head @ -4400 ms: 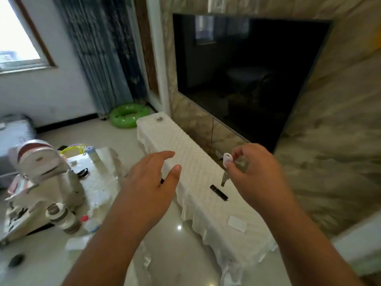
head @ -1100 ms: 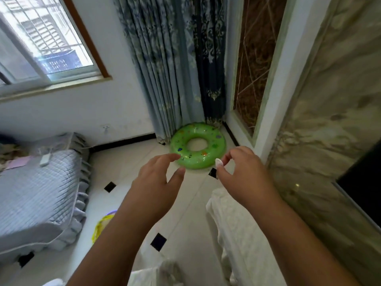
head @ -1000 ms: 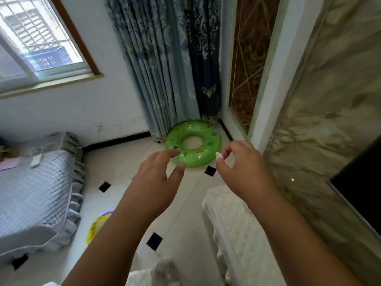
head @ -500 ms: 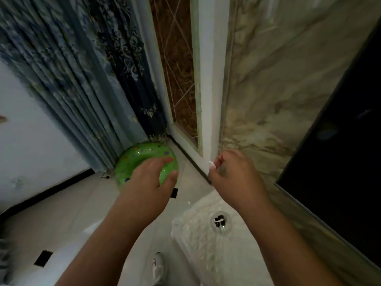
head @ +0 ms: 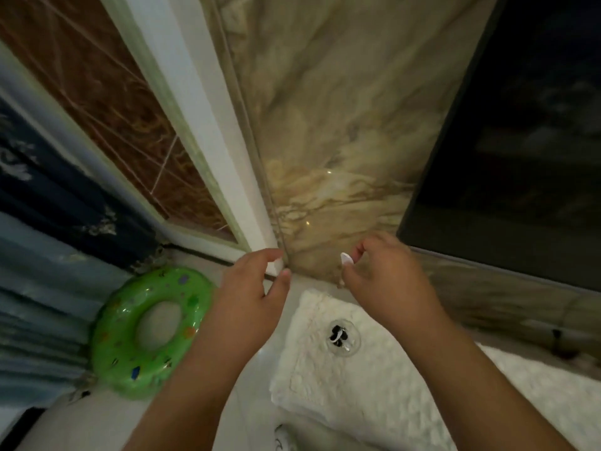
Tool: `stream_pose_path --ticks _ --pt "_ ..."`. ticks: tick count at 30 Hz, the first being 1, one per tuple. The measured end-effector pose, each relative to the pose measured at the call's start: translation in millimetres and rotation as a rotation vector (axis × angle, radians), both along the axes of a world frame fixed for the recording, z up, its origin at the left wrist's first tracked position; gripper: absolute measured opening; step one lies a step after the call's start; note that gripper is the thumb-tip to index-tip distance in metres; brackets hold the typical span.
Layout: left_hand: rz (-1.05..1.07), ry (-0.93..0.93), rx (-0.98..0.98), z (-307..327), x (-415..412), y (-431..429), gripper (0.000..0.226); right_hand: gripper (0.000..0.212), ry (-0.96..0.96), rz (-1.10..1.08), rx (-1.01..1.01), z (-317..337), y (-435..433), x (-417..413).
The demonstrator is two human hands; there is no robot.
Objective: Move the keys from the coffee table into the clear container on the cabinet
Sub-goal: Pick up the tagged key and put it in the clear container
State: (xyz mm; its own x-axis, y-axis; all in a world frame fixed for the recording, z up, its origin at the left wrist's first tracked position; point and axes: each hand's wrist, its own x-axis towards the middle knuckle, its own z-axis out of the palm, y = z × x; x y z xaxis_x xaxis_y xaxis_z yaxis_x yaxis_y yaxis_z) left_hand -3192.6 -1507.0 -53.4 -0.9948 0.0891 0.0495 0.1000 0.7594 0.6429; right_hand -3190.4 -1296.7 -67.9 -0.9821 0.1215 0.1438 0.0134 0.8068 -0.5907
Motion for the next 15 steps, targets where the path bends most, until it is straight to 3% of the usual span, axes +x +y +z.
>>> stream_pose_path --ticks 7,15 --pt "-0.261 -0.159 -0.044 -51 -20 15 0.038 0.012 -0.153 -0.24 -0.024 -50 5 45" --pt "-0.291 -0.222 -0.05 -88 -19 35 0.037 0.011 -0.287 -0.327 -0.056 -106 23 76"
